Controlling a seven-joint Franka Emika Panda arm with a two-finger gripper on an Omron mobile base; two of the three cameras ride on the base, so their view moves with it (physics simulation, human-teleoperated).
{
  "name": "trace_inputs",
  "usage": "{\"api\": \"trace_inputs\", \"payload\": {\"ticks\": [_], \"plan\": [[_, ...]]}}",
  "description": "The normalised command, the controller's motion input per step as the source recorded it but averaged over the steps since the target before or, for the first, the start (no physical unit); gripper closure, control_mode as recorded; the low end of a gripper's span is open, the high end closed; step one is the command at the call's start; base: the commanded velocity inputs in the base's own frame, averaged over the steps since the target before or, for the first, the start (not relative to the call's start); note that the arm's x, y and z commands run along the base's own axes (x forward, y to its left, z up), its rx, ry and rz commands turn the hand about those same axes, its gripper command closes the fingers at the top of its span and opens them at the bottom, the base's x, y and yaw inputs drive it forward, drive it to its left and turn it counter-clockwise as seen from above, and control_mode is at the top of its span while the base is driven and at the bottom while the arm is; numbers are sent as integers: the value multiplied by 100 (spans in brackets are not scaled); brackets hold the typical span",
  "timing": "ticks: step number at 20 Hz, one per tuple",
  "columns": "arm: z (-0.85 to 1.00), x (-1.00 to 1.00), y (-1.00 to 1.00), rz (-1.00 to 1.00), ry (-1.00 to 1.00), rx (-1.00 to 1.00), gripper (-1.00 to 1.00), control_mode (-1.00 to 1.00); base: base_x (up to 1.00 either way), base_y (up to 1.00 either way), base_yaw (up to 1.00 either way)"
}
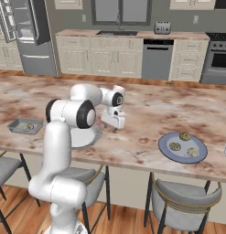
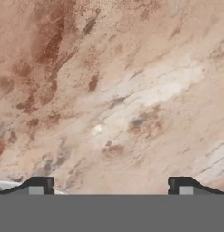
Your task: Place two dumplings into each of the tupperware containers and then place the containers in the fridge.
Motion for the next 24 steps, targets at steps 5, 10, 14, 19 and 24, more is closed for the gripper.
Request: {"api": "trace_inputs", "payload": {"ticks": [5, 10, 14, 19, 24], "plan": [[-4, 0, -100, -28, 26, -4, -100, -100, 0, 0, 0], [-11, -1, -100, -28, 7, -5, -100, -100, 0, 0, 0], [-11, -2, -98, -13, -18, -14, -100, -100, 0, 0, 0], [-12, -20, -70, 0, -30, -20, -100, -100, 0, 0, 0], [-8, -13, -74, 0, -10, -15, -100, -100, 0, 0, 0]]}}
